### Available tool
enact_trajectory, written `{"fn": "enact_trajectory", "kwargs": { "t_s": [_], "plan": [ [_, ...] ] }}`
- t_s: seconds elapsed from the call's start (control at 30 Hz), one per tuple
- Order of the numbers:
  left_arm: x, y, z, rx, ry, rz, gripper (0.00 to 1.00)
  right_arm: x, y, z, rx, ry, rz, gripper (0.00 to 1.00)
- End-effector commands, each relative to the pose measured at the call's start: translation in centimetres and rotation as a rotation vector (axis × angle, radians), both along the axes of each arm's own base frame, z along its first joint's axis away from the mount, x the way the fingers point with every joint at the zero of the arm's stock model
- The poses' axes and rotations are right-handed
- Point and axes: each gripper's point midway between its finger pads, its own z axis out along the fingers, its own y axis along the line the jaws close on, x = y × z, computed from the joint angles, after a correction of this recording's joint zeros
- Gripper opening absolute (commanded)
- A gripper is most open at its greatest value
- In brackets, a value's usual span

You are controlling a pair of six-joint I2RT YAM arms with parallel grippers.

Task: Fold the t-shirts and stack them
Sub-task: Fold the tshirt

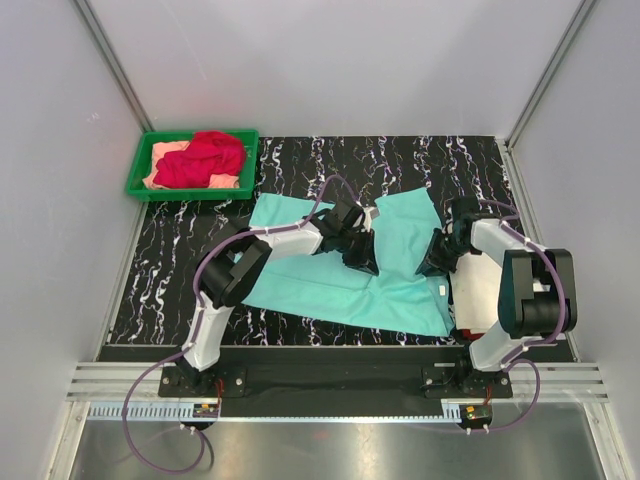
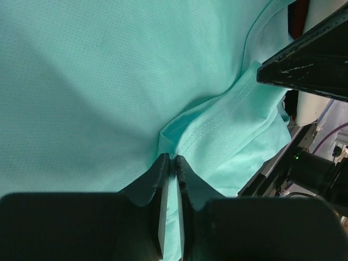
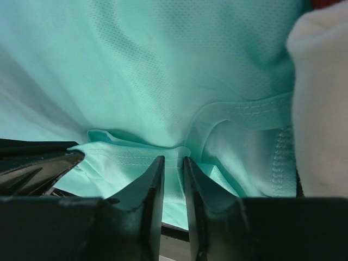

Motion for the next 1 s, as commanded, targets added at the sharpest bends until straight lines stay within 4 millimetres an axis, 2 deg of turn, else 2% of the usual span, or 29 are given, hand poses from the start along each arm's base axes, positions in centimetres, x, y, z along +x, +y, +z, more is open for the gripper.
{"fn": "enact_trajectory", "kwargs": {
  "t_s": [0.0,0.03,0.07,0.13,0.17,0.23,0.3,0.33,0.4,0.6,0.73,0.8,0.87,0.97],
  "plan": [
    [1.0,-0.7,1.6,-0.021,-0.052,0.019,0.1,1.9,-0.3,0.8,-0.01,-0.054,-0.004,0.24],
    [1.3,-0.2,1.6,-0.002,-0.065,0.042,0.05,2.0,-0.5,0.9,-0.022,-0.062,-0.006,0.13],
    [1.5,0.0,1.6,0.008,-0.076,0.057,0.0,2.1,-0.6,1.1,-0.029,-0.072,-0.005,0.08],
    [1.8,0.5,1.9,0.007,-0.106,0.099,0.0,2.6,-0.8,2.2,-0.04,-0.134,-0.006,0.0],
    [1.9,0.7,2.1,0.003,-0.117,0.112,0.0,2.4,-0.7,2.3,-0.034,-0.15,-0.008,0.0],
    [1.8,1.0,2.2,-0.007,-0.126,0.142,0.0,3.3,-0.3,3.4,-0.008,-0.237,-0.011,0.0],
    [1.8,1.0,2.0,-0.01,-0.121,0.151,0.0,3.4,0.2,3.3,0.018,-0.269,0.002,0.0],
    [1.8,0.9,1.8,-0.007,-0.11,0.157,0.0,3.0,0.3,2.7,0.028,-0.26,0.006,0.0],
    [1.6,0.8,1.5,-0.014,-0.096,0.161,0.0,3.5,0.6,2.3,0.043,-0.294,0.014,0.0],
    [1.7,0.8,0.3,0.011,-0.072,0.161,0.0,3.5,0.1,-0.2,0.015,-0.228,-0.004,0.0],
    [1.6,0.9,0.4,0.014,-0.08,0.155,0.0,3.8,0.4,0.4,0.034,-0.269,0.005,0.0],
    [1.3,1.0,0.6,0.006,-0.094,0.154,0.0,4.4,0.7,2.1,0.051,-0.353,0.005,0.0],
    [1.2,1.0,0.5,0.009,-0.091,0.156,0.0,4.3,0.7,2.5,0.055,-0.387,0.007,0.0],
    [1.1,1.1,0.0,0.027,-0.073,0.155,0.0,4.1,0.3,1.2,0.028,-0.328,-0.004,0.01]
  ]
}}
